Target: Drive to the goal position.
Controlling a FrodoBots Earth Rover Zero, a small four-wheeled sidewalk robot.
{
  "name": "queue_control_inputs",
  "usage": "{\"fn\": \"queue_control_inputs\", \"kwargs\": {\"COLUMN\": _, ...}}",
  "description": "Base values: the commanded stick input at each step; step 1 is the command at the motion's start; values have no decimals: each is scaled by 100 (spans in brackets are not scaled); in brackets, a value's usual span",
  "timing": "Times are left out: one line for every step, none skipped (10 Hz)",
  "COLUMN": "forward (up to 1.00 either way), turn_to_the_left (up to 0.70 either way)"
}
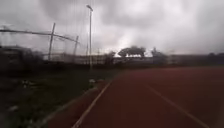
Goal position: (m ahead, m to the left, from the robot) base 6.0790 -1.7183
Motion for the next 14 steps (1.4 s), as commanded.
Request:
{"fn": "queue_control_inputs", "kwargs": {"forward": 70, "turn_to_the_left": -17}}
{"fn": "queue_control_inputs", "kwargs": {"forward": 70, "turn_to_the_left": 0}}
{"fn": "queue_control_inputs", "kwargs": {"forward": 70, "turn_to_the_left": 0}}
{"fn": "queue_control_inputs", "kwargs": {"forward": 70, "turn_to_the_left": 0}}
{"fn": "queue_control_inputs", "kwargs": {"forward": 70, "turn_to_the_left": 0}}
{"fn": "queue_control_inputs", "kwargs": {"forward": 70, "turn_to_the_left": 0}}
{"fn": "queue_control_inputs", "kwargs": {"forward": 70, "turn_to_the_left": 0}}
{"fn": "queue_control_inputs", "kwargs": {"forward": 70, "turn_to_the_left": 0}}
{"fn": "queue_control_inputs", "kwargs": {"forward": 70, "turn_to_the_left": 0}}
{"fn": "queue_control_inputs", "kwargs": {"forward": 70, "turn_to_the_left": 0}}
{"fn": "queue_control_inputs", "kwargs": {"forward": 70, "turn_to_the_left": -9}}
{"fn": "queue_control_inputs", "kwargs": {"forward": 70, "turn_to_the_left": -28}}
{"fn": "queue_control_inputs", "kwargs": {"forward": 70, "turn_to_the_left": -28}}
{"fn": "queue_control_inputs", "kwargs": {"forward": 70, "turn_to_the_left": -16}}
